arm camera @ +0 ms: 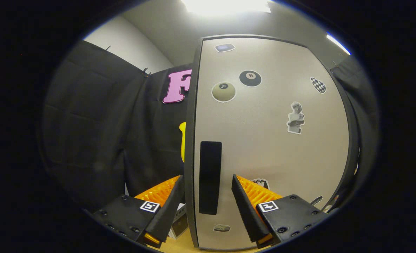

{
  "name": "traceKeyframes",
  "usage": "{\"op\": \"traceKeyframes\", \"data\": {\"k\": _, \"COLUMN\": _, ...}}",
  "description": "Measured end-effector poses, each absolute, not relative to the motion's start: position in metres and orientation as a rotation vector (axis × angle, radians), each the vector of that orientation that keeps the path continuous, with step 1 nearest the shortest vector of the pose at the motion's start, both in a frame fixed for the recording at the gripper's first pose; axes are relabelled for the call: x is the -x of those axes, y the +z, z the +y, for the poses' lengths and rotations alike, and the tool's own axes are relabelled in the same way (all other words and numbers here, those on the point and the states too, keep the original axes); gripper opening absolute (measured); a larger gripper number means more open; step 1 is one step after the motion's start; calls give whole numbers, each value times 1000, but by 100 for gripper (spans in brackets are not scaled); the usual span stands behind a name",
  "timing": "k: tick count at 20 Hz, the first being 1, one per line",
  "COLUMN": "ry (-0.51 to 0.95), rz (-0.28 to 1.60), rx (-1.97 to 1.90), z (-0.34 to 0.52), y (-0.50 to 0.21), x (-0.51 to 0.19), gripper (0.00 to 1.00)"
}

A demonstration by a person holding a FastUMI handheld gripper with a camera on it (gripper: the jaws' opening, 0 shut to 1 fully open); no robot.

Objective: Open the shoe cabinet door, grab the shoes and put them into the shoe cabinet, then close the shoe cabinet door.

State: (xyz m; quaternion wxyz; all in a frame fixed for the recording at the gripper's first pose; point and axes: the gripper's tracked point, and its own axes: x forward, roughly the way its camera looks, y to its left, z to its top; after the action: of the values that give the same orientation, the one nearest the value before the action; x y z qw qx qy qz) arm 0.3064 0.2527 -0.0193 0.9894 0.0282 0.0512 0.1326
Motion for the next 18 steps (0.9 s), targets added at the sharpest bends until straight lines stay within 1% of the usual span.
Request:
{"op": "traceKeyframes", "data": {"k": 2, "ry": 273, "rz": 144, "rx": -79, "z": 259, "y": -29, "x": -311, "gripper": 82}}
{"op": "traceKeyframes", "data": {"k": 5, "ry": 267, "rz": 202, "rx": -75, "z": 262, "y": -46, "x": -317, "gripper": 70}}
{"op": "traceKeyframes", "data": {"k": 7, "ry": 238, "rz": 208, "rx": -54, "z": 258, "y": -50, "x": -321, "gripper": 63}}
{"op": "traceKeyframes", "data": {"k": 9, "ry": 253, "rz": 196, "rx": -53, "z": 261, "y": -46, "x": -317, "gripper": 47}}
{"op": "traceKeyframes", "data": {"k": 12, "ry": 248, "rz": 187, "rx": -24, "z": 261, "y": -47, "x": -318, "gripper": 34}}
{"op": "traceKeyframes", "data": {"k": 16, "ry": 293, "rz": 196, "rx": -38, "z": 261, "y": -48, "x": -313, "gripper": 18}}
{"op": "traceKeyframes", "data": {"k": 18, "ry": 317, "rz": 196, "rx": -19, "z": 260, "y": -47, "x": -307, "gripper": 18}}
